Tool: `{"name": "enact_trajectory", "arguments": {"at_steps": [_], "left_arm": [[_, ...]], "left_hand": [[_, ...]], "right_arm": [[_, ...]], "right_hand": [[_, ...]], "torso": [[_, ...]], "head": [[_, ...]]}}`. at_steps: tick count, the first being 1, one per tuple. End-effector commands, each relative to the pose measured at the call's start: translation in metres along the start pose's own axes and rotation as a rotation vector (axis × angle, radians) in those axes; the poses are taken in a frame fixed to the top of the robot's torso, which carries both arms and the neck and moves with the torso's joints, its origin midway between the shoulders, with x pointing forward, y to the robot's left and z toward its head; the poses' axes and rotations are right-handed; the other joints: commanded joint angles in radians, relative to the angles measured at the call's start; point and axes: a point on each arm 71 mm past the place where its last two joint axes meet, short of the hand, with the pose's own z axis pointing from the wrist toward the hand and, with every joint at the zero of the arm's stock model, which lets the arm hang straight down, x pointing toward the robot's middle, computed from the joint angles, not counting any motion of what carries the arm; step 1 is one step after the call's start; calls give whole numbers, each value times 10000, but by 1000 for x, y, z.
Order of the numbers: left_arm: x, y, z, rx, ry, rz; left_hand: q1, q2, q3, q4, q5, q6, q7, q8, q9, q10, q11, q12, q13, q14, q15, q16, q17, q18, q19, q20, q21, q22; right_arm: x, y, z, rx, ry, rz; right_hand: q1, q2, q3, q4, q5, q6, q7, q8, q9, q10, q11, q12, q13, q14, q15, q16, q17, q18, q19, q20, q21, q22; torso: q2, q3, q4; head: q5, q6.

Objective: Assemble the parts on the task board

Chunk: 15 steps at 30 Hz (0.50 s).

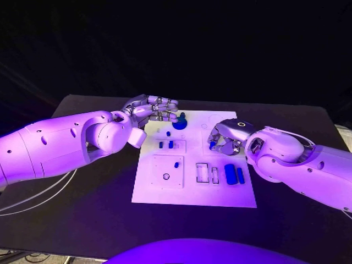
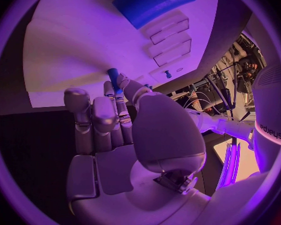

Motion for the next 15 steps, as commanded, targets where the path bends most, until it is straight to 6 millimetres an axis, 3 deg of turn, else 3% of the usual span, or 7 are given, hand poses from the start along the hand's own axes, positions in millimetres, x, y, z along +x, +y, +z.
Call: {"name": "enact_trajectory", "arguments": {"at_steps": [1, 6, 15], "left_arm": [[3, -1, 0, 96, 202, -77], [1, -1, 0, 84, 184, -73], [-3, -1, 0, 77, 72, -44]], "left_hand": [[24, -22, -35, -30, 32, 15, 55, -51, -16, -19, 40, -20, -3, 53, 21, -56, -17, 117, 49, 4, 19, -27], [24, -22, -35, -30, 32, 15, 55, -51, -16, -19, 40, -20, -3, 53, 21, -56, -17, 117, 49, 4, 19, -27], [24, -22, -35, -30, 32, 15, 55, -51, -16, -19, 40, -20, -3, 53, 21, -56, -17, 117, 49, 4, 19, -27]], "right_arm": [[-10, 0, -2, 30, -1357, 90], [-18, -1, -10, 21, -1941, 552], [-31, 4, -23, -214, -1488, 1615]], "right_hand": [[126, 206, 67, -27, 4, 146, -29, 103, 95, 185, -71, 47, 59, 345, -98, 86, 67, -87, 95, -21, 104, 156], [105, 175, 58, -29, 0, 174, -30, 121, 108, 230, -77, 39, 64, 343, -108, 88, 54, -94, 114, -35, 134, 192], [-38, 39, -35, 24, 10, 106, -25, 83, 107, 180, -51, -71, 44, 325, -92, 101, 39, -94, 80, -39, 124, 154]], "torso": [[0, 2, 2], [-6, 2, -5], [-9, -9, -28]], "head": [[-1, -9], [7, -21], [18, -11]]}}
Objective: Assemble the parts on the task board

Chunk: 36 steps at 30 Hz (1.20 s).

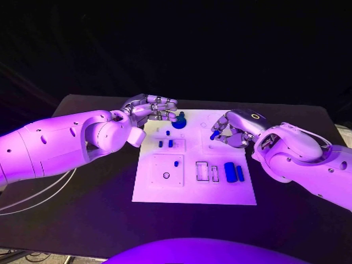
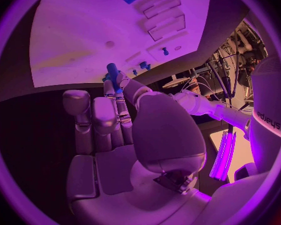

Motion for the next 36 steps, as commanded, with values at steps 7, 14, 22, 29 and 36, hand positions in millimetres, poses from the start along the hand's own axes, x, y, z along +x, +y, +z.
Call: {"name": "enact_trajectory", "arguments": {"at_steps": [7, 14, 22, 29, 36], "left_arm": [[-2, -1, 1, 99, 61, -38], [-3, -1, 3, 118, 9, -21], [0, 0, 5, 122, 87, -37], [3, 0, 6, 118, 167, -56], [4, 0, 7, 112, 202, -64]], "left_hand": [[24, -22, -34, -29, 32, 15, 55, -51, -16, -19, 40, -20, -2, 53, 21, -56, -9, 117, 49, 4, 19, -8], [24, -22, -34, -29, 32, 15, 55, -51, -16, -19, 40, -20, -2, 53, 21, -56, -9, 117, 49, 4, 19, -8], [35, -12, -30, -34, 34, 16, 52, -50, -15, -18, 38, -18, -2, 56, 20, -66, -12, 118, 53, 4, 20, -37], [35, -12, -30, -34, 34, 16, 52, -50, -15, -18, 38, -18, -2, 56, 20, -66, -12, 118, 53, 4, 20, -37], [35, -12, -30, -34, 34, 16, 52, -50, -15, -18, 38, -18, -2, 56, 20, -66, -12, 118, 53, 4, 20, -37]], "right_arm": [[5, 38, -1, -961, 576, 1364], [23, 73, 6, -1856, 950, 1292], [54, 102, 14, -2402, 1605, 1194], [71, 116, 17, -2668, 1853, 1280], [79, 124, 19, -2809, 1996, 1273]], "right_hand": [[-59, 23, -48, 37, 40, -19, 6, -34, -16, 23, 14, -52, -7, 291, -56, 69, 18, -93, 10, -4, 42, -17], [-59, 29, -45, 40, 43, -27, 5, -38, -17, 14, 15, -63, -9, 291, -55, 75, 23, -90, 1, -3, 34, -32], [-58, 40, -39, 44, 45, -39, 7, -46, -19, 4, 17, -78, -12, 287, -54, 65, 8, -88, -7, -2, 29, -43], [-55, 50, -31, 46, 48, -55, 13, -56, -21, -10, 21, -97, -16, 287, -51, 78, 18, -85, -18, 0, 21, -59], [-53, 54, -28, 46, 49, -61, 15, -59, -22, -15, 23, -104, -17, 286, -50, 78, 16, -84, -22, 0, 18, -65]], "torso": [[0, -2, -4], [-3, -1, 1], [17, -9, 9], [19, -6, 12], [17, -11, 11]], "head": [[29, 27], [75, 49], [153, 21], [208, -23], [192, -73]]}}
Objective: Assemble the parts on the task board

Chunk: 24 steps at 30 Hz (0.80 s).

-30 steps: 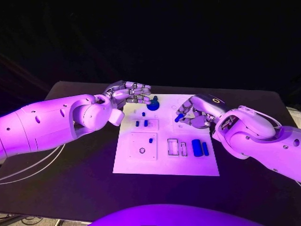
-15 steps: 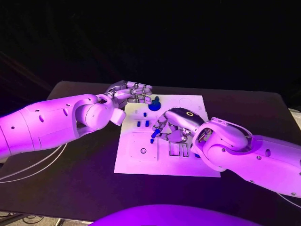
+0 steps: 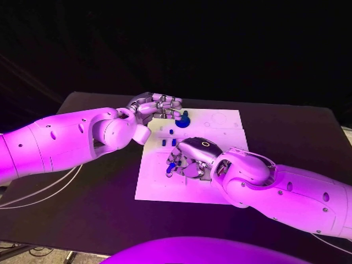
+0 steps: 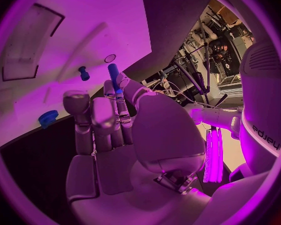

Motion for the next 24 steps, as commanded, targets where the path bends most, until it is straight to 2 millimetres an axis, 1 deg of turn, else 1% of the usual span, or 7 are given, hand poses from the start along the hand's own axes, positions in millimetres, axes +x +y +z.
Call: {"name": "enact_trajectory", "arguments": {"at_steps": [1, 4, 8, 12, 24], "left_arm": [[3, -1, 1, 102, 224, -82], [3, -1, 1, 101, 218, -81], [4, -1, 1, 99, 243, -86], [4, -1, 2, 95, 262, -90], [3, -1, 1, 80, 238, -85]], "left_hand": [[35, -12, -30, -34, 34, 16, 53, -50, -16, -18, 38, -18, -2, 56, 21, -67, -14, 118, 53, 4, 20, -10], [35, -12, -30, -34, 34, 16, 53, -50, -16, -18, 38, -18, -2, 56, 21, -67, -14, 118, 53, 4, 20, -10], [35, -12, -30, -34, 34, 16, 53, -50, -16, -18, 38, -18, -2, 56, 21, -67, -14, 118, 53, 4, 20, -10], [35, -12, -30, -34, 34, 16, 53, -50, -16, -18, 38, -18, -2, 56, 21, -67, -14, 118, 53, 4, 20, -10], [35, -12, -30, -34, 34, 16, 53, -50, -16, -18, 38, -18, -2, 56, 21, -67, -14, 118, 53, 4, 20, -10]], "right_arm": [[4, 2, 1, -192, 282, -316], [6, 3, 3, -221, 425, -337], [9, 4, 4, -233, 542, -407], [10, 3, 5, -141, 620, -541], [8, 0, 1, 146, 207, -988]], "right_hand": [[-33, 39, 3, 22, 55, 0, 26, 32, 8, -36, 25, -33, 6, 286, -51, 40, 8, -84, -21, 0, 19, -9], [-32, 43, 6, 23, 55, -4, 29, 29, 7, -39, 27, -38, 5, 286, -50, 39, 5, -83, -22, 0, 19, -9], [-32, 43, 6, 23, 55, -4, 29, 29, 7, -39, 27, -38, 5, 286, -50, 39, 5, -83, -22, 0, 19, -9], [-39, 39, 2, 26, 55, -10, 33, 26, 7, -42, 32, -46, 5, 286, -48, 49, 14, -83, -26, 2, 17, -12], [-44, 43, 2, 30, 55, -9, 34, 26, 8, -40, 33, -50, 5, 287, -46, 61, 26, -87, -17, 3, 30, 10]], "torso": [[-1, -3, -3], [-3, -1, -16], [-4, -3, -12], [-8, 4, -8], [3, 8, -10]], "head": [[-15, -30], [11, -46], [9, -61], [20, -84], [32, -121]]}}
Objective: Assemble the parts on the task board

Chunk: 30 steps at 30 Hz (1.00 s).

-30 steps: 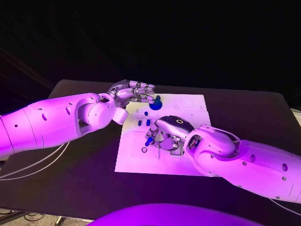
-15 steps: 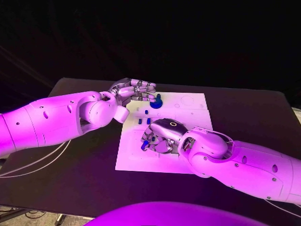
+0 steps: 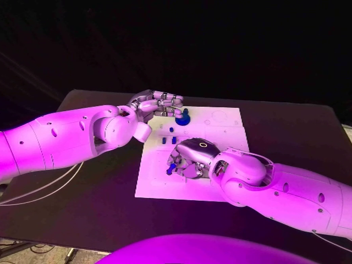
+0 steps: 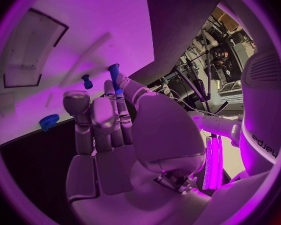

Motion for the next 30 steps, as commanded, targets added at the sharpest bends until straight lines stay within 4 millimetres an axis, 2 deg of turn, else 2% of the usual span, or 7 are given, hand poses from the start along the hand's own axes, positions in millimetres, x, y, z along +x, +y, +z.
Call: {"name": "enact_trajectory", "arguments": {"at_steps": [1, 18, 23, 26, 28, 30], "left_arm": [[2, -1, 0, 85, 190, -75], [2, -1, 0, 77, 203, -78], [2, -1, 0, 75, 207, -79], [3, -1, 1, 74, 209, -79], [3, -1, 1, 74, 208, -79], [2, -1, 1, 74, 204, -77]], "left_hand": [[35, -12, -30, -34, 34, 16, 53, -50, -16, -18, 38, -18, -2, 56, 20, -67, -15, 118, 53, 4, 20, -11], [35, -12, -30, -34, 34, 16, 53, -50, -16, -18, 38, -18, -2, 56, 20, -67, -15, 118, 53, 4, 20, -11], [35, -12, -30, -34, 34, 16, 53, -50, -16, -18, 38, -18, -2, 56, 20, -67, -15, 118, 53, 4, 20, -11], [35, -12, -30, -34, 34, 16, 53, -50, -16, -18, 38, -18, -2, 56, 20, -67, -15, 118, 53, 4, 20, -11], [35, -12, -30, -34, 34, 16, 53, -50, -16, -18, 38, -18, -2, 56, 20, -67, -15, 118, 53, 4, 20, -11], [35, -12, -30, -34, 34, 16, 53, -50, -16, -18, 38, -18, -2, 56, 20, -67, -15, 118, 53, 4, 20, -11]], "right_arm": [[-1, 1, -1, 91, -155, -400], [7, 10, 6, 127, 739, -847], [8, 13, 9, 181, 873, -1039], [8, 13, 9, 211, 837, -1034], [8, 12, 9, 214, 745, -985], [7, 12, 9, 199, 618, -922]], "right_hand": [[-30, 34, 13, 41, 30, 73, 22, 34, 17, -39, 30, -48, 7, 287, -46, 62, 15, -88, -17, 3, 30, 10], [-71, 9, -13, 58, 25, 71, 26, 31, 19, -37, 40, -68, 7, 277, -38, 36, -25, -78, -50, 8, 0, -48], [-183, -63, -76, 112, 25, -40, 55, -41, -2, -133, 79, -176, -12, 251, -8, 5, -82, -64, -114, 31, -49, -134], [-364, -238, -179, 193, 43, -424, 190, -265, -92, -501, 217, -404, -68, 198, 91, -116, -234, -44, -231, 91, -165, -324], [-503, -430, -310, 256, 45, -999, 314, -443, -223, -950, 361, -608, -81, 172, 207, -149, -291, -35, -295, 187, -232, -426], [-529, -593, -531, 273, 37, -1642, 442, -429, -287, -1535, 481, -785, -67, 140, 332, -189, -370, 28, -451, 292, -409, -703]], "torso": [[2, 0, 0], [-1, -9, -1], [-10, -15, 1], [-17, -19, 1], [-10, -14, -3], [-4, -10, -7]], "head": [[9, -12], [3, -70], [-6, -82], [0, -92], [5, -97], [3, -95]]}}
